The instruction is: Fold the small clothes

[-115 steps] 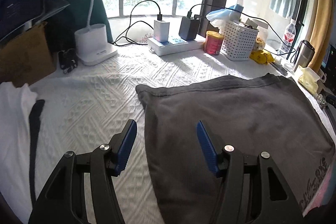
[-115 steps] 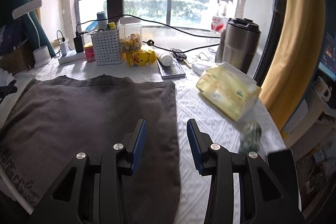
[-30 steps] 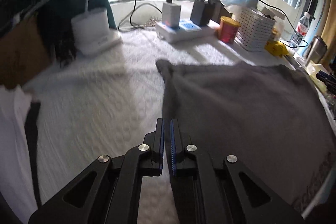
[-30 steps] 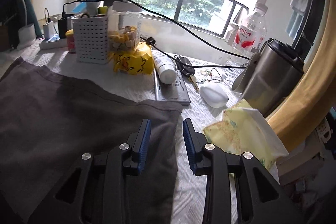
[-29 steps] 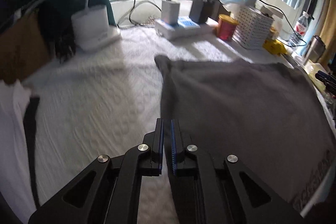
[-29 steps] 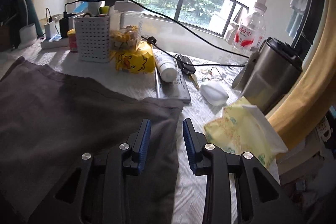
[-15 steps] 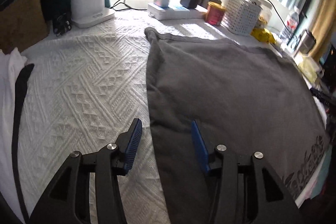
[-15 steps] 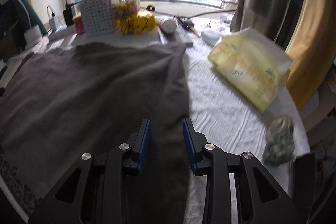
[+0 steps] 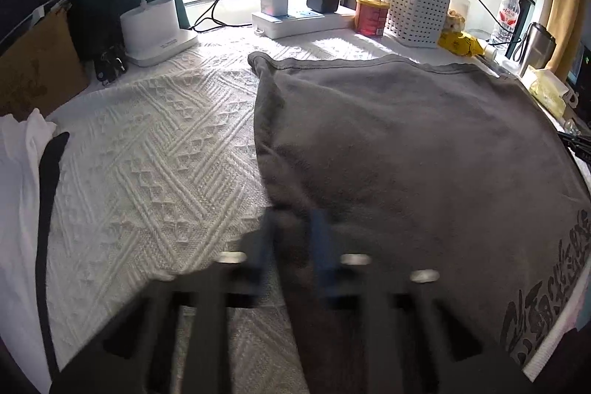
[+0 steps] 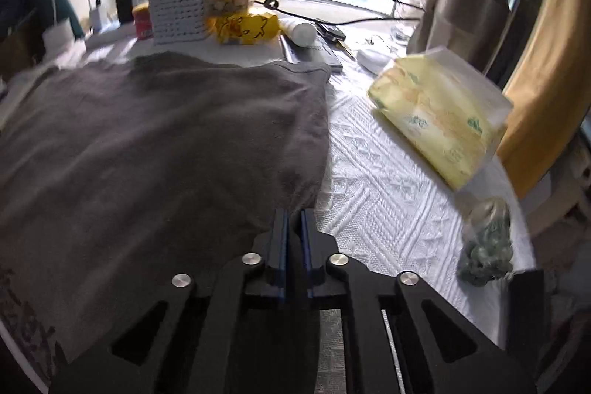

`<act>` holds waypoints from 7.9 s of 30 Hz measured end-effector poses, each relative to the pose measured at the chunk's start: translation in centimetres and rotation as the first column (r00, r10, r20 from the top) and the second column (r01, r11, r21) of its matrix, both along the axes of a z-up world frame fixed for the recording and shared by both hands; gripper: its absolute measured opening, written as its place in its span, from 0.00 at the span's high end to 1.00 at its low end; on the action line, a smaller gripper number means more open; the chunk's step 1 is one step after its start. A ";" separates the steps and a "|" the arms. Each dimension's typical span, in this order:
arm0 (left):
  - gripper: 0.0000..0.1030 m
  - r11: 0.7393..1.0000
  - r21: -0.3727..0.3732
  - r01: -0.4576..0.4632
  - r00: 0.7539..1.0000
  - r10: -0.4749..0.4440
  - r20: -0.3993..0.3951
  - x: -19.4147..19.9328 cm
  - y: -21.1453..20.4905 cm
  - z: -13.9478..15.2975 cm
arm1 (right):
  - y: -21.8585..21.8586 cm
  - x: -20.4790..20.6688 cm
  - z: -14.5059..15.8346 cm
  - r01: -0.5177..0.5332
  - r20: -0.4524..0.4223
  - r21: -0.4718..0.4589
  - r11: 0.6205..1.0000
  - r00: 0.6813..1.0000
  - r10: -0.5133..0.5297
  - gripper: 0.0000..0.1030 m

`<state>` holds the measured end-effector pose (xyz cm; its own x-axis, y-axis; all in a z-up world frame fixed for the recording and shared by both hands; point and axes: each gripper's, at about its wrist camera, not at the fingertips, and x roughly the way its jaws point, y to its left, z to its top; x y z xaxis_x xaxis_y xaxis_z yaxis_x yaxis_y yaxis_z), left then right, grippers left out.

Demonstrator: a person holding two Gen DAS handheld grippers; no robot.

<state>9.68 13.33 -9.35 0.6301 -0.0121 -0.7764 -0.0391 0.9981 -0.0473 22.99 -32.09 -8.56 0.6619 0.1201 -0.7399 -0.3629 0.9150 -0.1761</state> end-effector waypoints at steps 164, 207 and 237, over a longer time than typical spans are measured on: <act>0.46 0.972 -0.219 -0.083 0.956 0.140 0.259 -8.1 2.6 3.2 | 19.6 -4.8 4.5 -0.236 0.015 0.278 0.931 0.970 0.241 0.79; 0.46 0.962 -0.211 -0.172 0.943 0.223 0.247 -11.0 3.4 5.5 | 29.1 -14.8 4.9 -0.581 0.012 0.397 0.710 0.777 0.629 0.52; 0.46 0.975 -0.211 0.069 0.996 -0.056 0.067 -10.4 -6.7 1.7 | 13.0 -11.7 -0.4 -0.257 -0.067 0.411 0.875 0.948 0.311 0.52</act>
<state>-0.68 6.60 -7.68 0.6685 -0.2140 -0.7122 0.0324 0.9652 -0.2596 11.29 -19.10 -9.00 0.4589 0.5859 -0.6679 -0.6125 0.7532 0.2400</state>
